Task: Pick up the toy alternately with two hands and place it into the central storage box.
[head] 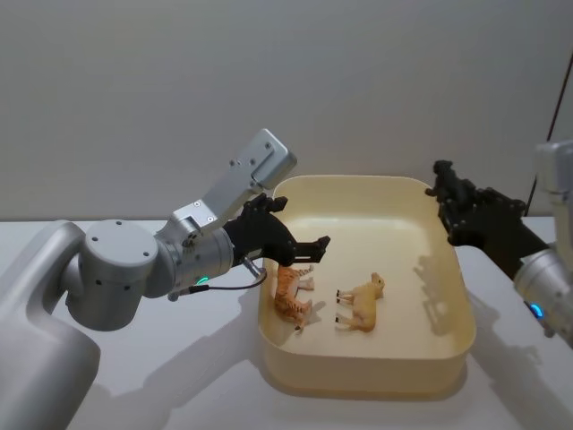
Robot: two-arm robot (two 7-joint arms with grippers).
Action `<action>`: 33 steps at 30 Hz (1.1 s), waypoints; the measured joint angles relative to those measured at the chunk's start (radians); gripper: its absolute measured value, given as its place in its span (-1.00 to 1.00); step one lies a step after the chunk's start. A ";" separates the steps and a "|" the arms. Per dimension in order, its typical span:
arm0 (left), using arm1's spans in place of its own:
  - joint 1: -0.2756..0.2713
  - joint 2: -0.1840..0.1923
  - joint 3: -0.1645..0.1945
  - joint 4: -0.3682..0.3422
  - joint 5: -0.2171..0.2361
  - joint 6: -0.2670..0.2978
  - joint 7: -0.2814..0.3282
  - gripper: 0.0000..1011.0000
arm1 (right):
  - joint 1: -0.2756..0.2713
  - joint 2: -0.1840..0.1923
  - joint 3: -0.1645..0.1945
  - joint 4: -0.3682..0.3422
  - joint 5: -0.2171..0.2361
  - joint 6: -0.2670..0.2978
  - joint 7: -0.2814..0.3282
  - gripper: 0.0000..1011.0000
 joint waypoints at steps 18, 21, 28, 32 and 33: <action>0.000 0.000 0.000 0.000 0.000 0.000 0.000 0.98 | 0.067 -0.049 -0.037 0.064 -0.039 0.041 0.045 0.46; 0.000 0.000 0.000 0.000 0.000 0.000 0.000 0.98 | 0.073 -0.054 -0.041 0.069 -0.043 0.045 0.049 0.65; 0.000 0.000 0.000 0.000 0.000 0.000 0.000 0.98 | 0.079 -0.059 -0.044 0.076 -0.046 0.049 0.053 0.97; 0.000 0.000 0.000 0.000 0.000 0.000 0.000 0.98 | 0.082 -0.061 -0.045 0.078 -0.048 0.050 0.055 0.98; 0.000 0.000 0.000 0.000 0.000 0.000 0.000 0.98 | 0.082 -0.061 -0.046 0.078 -0.048 0.051 0.055 0.98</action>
